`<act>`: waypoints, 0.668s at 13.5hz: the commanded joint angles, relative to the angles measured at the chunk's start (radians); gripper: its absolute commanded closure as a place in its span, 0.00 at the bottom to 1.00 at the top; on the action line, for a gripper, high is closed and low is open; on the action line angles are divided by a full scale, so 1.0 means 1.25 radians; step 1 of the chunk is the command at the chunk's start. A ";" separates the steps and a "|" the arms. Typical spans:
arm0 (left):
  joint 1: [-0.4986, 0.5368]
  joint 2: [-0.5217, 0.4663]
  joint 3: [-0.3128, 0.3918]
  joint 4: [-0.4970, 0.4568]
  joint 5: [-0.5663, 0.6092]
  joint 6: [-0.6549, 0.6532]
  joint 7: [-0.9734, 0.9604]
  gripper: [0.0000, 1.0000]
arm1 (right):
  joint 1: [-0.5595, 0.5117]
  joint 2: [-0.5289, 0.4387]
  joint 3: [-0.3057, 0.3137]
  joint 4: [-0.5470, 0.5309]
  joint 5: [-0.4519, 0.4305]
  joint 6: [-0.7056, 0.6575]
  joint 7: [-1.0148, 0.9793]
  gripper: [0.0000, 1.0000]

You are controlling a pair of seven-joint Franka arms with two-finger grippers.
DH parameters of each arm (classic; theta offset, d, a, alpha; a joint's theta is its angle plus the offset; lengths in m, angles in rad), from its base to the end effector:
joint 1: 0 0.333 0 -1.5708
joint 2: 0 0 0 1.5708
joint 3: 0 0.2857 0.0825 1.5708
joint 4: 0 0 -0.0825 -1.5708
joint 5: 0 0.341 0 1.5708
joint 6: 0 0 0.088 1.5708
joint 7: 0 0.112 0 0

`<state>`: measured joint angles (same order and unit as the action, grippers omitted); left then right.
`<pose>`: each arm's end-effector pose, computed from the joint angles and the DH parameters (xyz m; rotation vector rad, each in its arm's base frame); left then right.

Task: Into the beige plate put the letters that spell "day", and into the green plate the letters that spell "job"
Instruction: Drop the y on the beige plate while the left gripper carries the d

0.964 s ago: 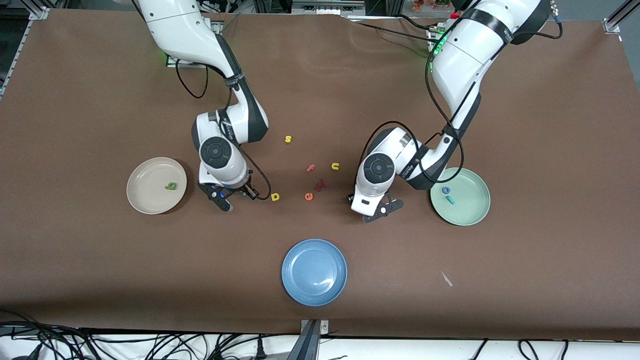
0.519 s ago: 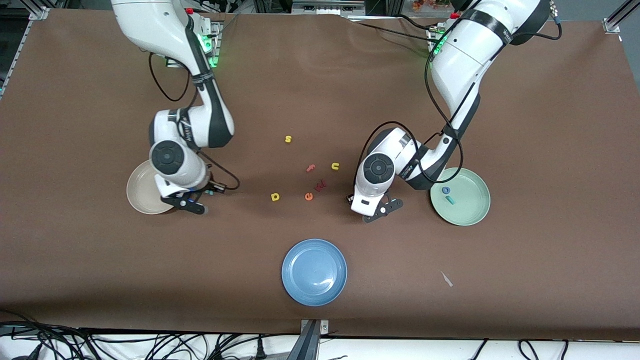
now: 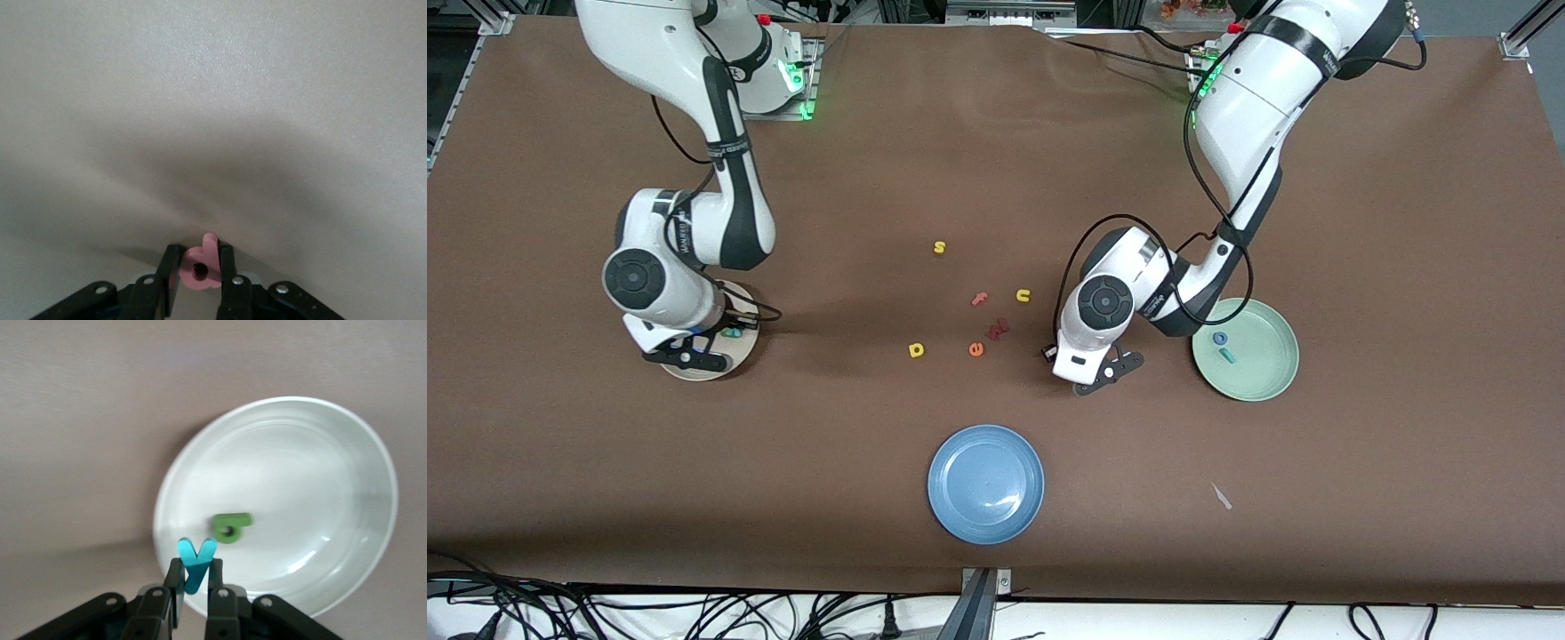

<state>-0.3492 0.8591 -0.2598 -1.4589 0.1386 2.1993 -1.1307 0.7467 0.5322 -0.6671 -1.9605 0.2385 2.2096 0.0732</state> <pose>0.5542 -0.3474 0.1775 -3.0244 -0.7930 0.1990 0.5509 0.0619 0.2402 2.9738 -0.1635 -0.2074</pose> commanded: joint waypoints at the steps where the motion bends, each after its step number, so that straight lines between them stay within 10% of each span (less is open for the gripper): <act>1: 0.000 -0.002 0.005 0.001 -0.018 -0.003 0.011 1.00 | -0.012 0.018 -0.009 -0.018 0.001 0.046 -0.072 0.95; 3: 0.019 -0.020 0.005 0.005 -0.009 -0.020 0.028 1.00 | -0.016 0.032 -0.009 -0.012 0.010 0.046 -0.076 0.11; 9: 0.110 -0.113 0.005 0.000 -0.008 -0.201 0.261 1.00 | -0.006 0.023 0.002 0.045 0.033 -0.024 -0.082 0.00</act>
<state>-0.2557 0.7919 -0.2522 -1.4338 0.1386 2.0245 -0.9214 0.7353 0.5667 -0.6689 -1.9467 0.2543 2.2366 -0.0054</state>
